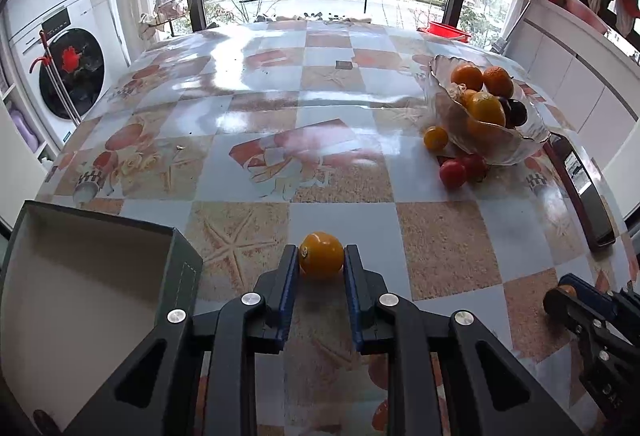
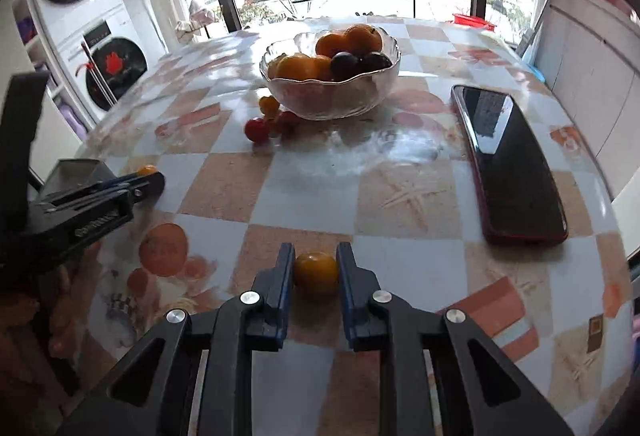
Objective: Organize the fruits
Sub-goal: 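Grasp a small orange fruit with the left tool while the right tool grasps another, then carry both small orange fruits into the grey tray and open both tools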
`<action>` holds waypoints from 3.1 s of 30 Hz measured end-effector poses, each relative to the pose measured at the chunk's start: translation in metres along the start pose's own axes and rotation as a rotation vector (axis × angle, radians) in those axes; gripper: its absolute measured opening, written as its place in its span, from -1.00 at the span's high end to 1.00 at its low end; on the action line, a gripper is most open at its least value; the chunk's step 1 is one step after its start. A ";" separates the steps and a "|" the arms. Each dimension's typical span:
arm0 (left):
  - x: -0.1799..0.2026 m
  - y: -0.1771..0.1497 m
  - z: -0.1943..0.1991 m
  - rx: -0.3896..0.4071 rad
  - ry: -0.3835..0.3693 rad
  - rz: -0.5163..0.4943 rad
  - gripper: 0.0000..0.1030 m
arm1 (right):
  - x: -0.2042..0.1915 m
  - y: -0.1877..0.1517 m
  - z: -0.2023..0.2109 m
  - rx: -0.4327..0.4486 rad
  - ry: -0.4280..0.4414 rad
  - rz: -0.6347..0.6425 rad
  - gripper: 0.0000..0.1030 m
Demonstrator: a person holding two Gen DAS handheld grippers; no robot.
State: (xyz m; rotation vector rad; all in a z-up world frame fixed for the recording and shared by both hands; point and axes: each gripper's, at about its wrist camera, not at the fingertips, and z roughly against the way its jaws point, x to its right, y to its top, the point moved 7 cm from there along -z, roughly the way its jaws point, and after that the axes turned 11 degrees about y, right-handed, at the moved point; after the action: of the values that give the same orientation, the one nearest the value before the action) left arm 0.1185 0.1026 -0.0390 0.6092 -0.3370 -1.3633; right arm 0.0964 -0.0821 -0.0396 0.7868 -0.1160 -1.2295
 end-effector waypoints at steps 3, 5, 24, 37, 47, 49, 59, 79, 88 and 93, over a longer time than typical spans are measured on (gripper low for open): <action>-0.001 -0.001 0.001 0.004 -0.009 0.003 0.55 | 0.000 -0.006 0.012 0.013 0.049 -0.035 0.56; -0.002 -0.002 0.003 -0.001 -0.038 0.019 0.56 | 0.000 -0.010 0.021 0.018 0.060 -0.045 0.56; -0.018 -0.060 0.107 0.031 -0.036 -0.026 0.56 | -0.031 -0.066 0.063 -0.038 0.118 -0.113 0.56; -0.040 -0.097 0.142 0.056 -0.037 -0.013 0.56 | -0.060 -0.098 0.082 -0.066 0.107 -0.107 0.55; -0.075 -0.119 0.156 0.076 -0.033 0.037 0.56 | -0.073 -0.111 0.086 -0.089 0.105 -0.091 0.55; -0.087 -0.119 0.159 0.086 -0.024 0.052 0.56 | -0.077 -0.110 0.085 -0.091 0.106 -0.085 0.55; -0.154 -0.116 0.154 0.106 0.044 0.147 0.56 | -0.135 -0.083 0.072 -0.116 0.178 -0.009 0.55; -0.201 -0.126 0.111 0.034 0.146 0.171 0.56 | -0.272 -0.051 -0.005 -0.243 0.300 0.189 0.56; -0.206 -0.130 0.093 -0.024 0.152 0.190 0.55 | -0.285 -0.059 -0.035 -0.338 0.264 0.263 0.50; -0.214 -0.131 0.092 -0.033 0.183 0.209 -0.21 | -0.281 -0.053 -0.034 -0.314 0.229 0.272 -0.14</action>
State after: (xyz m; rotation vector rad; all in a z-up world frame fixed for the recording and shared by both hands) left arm -0.0801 0.2798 -0.0162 0.6474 -0.2226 -1.1017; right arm -0.0323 0.1736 -0.0046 0.6086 0.1502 -0.8669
